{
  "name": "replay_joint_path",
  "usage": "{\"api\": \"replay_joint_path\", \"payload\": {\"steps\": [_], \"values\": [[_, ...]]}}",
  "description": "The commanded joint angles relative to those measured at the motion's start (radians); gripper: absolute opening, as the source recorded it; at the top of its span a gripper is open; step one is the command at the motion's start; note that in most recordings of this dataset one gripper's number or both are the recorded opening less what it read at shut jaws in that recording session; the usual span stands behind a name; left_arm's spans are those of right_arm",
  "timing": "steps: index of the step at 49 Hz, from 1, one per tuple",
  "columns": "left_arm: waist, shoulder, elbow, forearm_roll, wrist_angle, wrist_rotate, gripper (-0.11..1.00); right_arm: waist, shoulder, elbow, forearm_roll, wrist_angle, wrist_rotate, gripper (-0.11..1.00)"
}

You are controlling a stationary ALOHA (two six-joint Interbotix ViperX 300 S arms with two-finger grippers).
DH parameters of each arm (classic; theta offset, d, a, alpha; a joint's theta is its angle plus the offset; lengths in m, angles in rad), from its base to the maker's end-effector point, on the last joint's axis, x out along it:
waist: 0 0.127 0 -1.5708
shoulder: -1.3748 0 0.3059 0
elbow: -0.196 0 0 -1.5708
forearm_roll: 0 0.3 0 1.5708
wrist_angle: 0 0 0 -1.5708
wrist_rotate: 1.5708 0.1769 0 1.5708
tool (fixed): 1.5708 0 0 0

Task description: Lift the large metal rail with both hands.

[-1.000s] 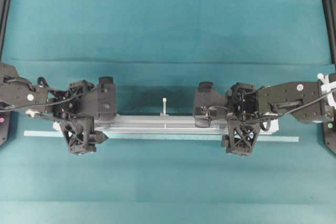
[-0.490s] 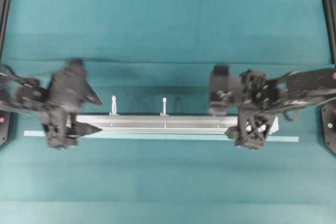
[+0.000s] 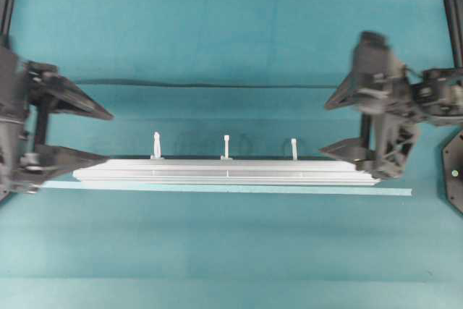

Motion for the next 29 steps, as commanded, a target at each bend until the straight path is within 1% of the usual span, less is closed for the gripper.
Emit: {"api": "replay_joint_path", "payload": {"steps": [1, 11, 18, 23, 29], "values": [[0.002, -0.025, -0.017, 0.0, -0.006, 0.002, 0.87, 0.0, -0.04, 0.005, -0.002, -0.037, 0.0, 0.96], [0.005, -0.072, -0.023, 0.0, -0.012, 0.0, 0.87, 0.0, -0.147, 0.044, -0.002, -0.14, 0.0, 0.96], [0.008, -0.098, -0.028, 0.0, -0.034, 0.0, 0.87, 0.0, -0.221, 0.071, -0.003, -0.175, 0.0, 0.96], [0.015, -0.12, -0.031, 0.0, -0.078, 0.0, 0.87, 0.0, -0.264, 0.08, -0.003, -0.175, 0.0, 0.96], [0.026, -0.149, -0.032, 0.0, -0.161, 0.002, 0.87, -0.002, -0.311, 0.091, -0.003, -0.173, 0.0, 0.96]]}}
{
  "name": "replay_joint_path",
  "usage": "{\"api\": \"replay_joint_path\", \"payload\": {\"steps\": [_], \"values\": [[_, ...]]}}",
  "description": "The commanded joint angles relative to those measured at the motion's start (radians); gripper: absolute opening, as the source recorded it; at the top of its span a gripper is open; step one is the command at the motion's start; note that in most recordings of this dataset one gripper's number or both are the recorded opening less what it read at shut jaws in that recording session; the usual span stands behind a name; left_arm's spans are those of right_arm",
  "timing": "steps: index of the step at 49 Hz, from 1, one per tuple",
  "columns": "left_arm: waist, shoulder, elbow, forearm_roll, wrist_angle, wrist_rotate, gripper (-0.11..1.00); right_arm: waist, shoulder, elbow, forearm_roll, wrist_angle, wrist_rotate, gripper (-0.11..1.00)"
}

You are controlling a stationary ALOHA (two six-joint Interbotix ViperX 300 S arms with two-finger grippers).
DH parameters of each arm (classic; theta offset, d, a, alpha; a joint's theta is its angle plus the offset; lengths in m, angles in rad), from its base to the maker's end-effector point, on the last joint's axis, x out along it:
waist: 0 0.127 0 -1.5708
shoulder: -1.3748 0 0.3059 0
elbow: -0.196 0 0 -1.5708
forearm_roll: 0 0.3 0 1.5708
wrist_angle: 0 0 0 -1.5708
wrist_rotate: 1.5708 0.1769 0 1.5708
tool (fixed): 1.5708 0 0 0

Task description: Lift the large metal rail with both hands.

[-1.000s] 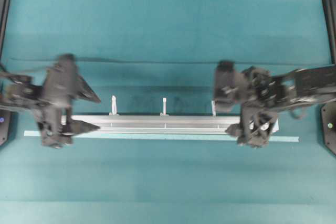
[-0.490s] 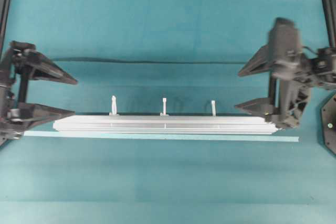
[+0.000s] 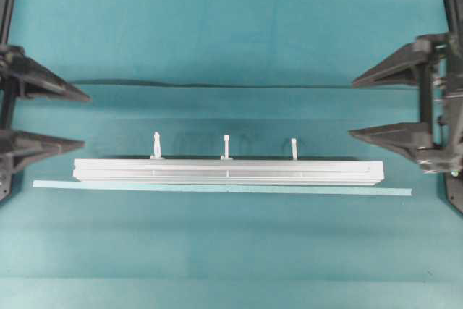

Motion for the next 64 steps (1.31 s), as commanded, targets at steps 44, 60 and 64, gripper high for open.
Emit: {"api": "replay_joint_path", "payload": {"steps": [44, 60, 64], "values": [[0.032, -0.089, -0.043, 0.0, -0.137, 0.005, 0.86, -0.034, -0.219, 0.049, -0.002, -0.02, 0.0, 0.95], [0.04, -0.089, -0.04, 0.0, -0.138, 0.005, 0.86, -0.035, -0.219, 0.054, -0.002, -0.02, -0.002, 0.95], [0.038, -0.089, -0.04, 0.0, -0.138, 0.005, 0.86, -0.038, -0.219, 0.054, -0.002, -0.02, -0.002, 0.95]]}}
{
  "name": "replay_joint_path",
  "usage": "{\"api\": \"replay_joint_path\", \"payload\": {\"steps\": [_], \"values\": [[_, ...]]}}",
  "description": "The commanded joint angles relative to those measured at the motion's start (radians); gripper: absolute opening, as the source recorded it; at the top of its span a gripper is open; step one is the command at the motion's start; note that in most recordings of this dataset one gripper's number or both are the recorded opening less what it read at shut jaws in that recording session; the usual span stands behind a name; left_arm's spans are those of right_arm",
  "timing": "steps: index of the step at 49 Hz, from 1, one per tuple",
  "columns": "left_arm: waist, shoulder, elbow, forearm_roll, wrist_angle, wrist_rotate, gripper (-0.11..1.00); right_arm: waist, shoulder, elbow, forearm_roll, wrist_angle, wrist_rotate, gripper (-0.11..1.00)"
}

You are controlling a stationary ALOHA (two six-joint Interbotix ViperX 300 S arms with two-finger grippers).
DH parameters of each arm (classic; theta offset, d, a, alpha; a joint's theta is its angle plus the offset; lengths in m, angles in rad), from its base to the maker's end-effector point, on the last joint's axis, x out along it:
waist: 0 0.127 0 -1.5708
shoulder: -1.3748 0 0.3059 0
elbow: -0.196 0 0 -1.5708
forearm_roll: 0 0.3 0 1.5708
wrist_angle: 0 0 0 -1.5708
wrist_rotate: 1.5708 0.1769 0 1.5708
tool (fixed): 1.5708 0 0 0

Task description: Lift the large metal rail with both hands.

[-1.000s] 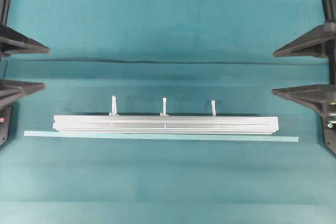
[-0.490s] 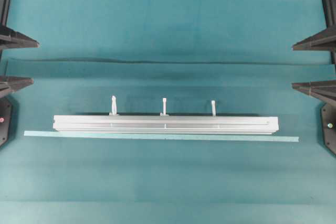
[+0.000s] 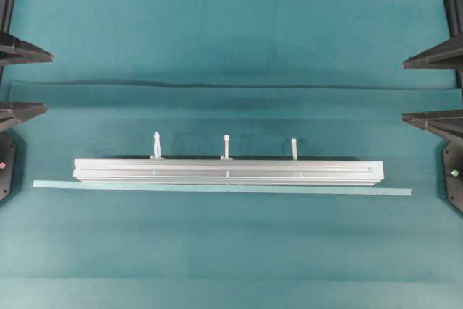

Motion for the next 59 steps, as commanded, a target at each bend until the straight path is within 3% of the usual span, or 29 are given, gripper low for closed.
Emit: {"api": "replay_joint_path", "payload": {"steps": [1, 59], "values": [[0.002, 0.005, -0.025, 0.0, -0.009, 0.002, 0.86, -0.006, 0.005, -0.006, -0.002, -0.011, 0.0, 0.95], [0.003, 0.005, -0.005, 0.0, -0.008, -0.011, 0.86, -0.017, 0.002, 0.012, -0.002, -0.011, 0.003, 0.95]]}}
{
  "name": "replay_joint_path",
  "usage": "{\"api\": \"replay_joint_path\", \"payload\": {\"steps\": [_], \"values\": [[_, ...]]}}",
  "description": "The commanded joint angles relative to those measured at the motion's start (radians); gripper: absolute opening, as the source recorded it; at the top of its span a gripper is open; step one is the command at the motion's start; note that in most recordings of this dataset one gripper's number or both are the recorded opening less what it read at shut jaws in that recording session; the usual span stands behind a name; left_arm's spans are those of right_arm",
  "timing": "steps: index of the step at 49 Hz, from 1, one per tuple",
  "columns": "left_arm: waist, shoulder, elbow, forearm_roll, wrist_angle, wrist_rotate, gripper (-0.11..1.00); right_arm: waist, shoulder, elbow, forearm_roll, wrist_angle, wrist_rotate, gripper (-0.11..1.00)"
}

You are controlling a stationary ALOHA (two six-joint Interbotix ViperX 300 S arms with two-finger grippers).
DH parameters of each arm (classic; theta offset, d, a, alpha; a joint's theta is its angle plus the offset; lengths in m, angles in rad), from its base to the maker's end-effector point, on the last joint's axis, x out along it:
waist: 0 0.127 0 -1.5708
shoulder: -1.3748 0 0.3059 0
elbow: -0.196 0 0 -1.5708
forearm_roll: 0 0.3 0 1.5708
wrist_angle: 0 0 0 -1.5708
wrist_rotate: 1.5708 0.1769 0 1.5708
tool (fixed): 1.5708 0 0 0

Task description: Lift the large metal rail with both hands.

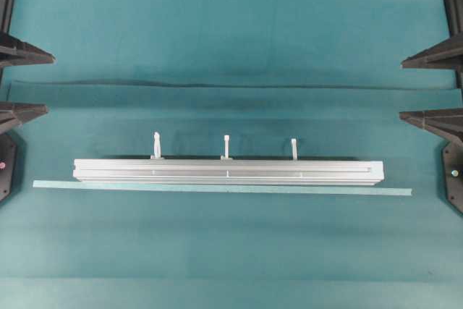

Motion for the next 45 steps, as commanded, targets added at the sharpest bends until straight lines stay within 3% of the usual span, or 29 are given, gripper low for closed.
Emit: {"api": "replay_joint_path", "payload": {"steps": [1, 45], "values": [[0.003, 0.005, -0.011, 0.0, -0.008, 0.0, 0.86, -0.003, 0.003, -0.005, -0.002, -0.009, 0.002, 0.95], [0.002, -0.011, 0.008, 0.0, -0.025, -0.003, 0.86, -0.003, -0.021, 0.028, -0.002, -0.011, 0.005, 0.95]]}}
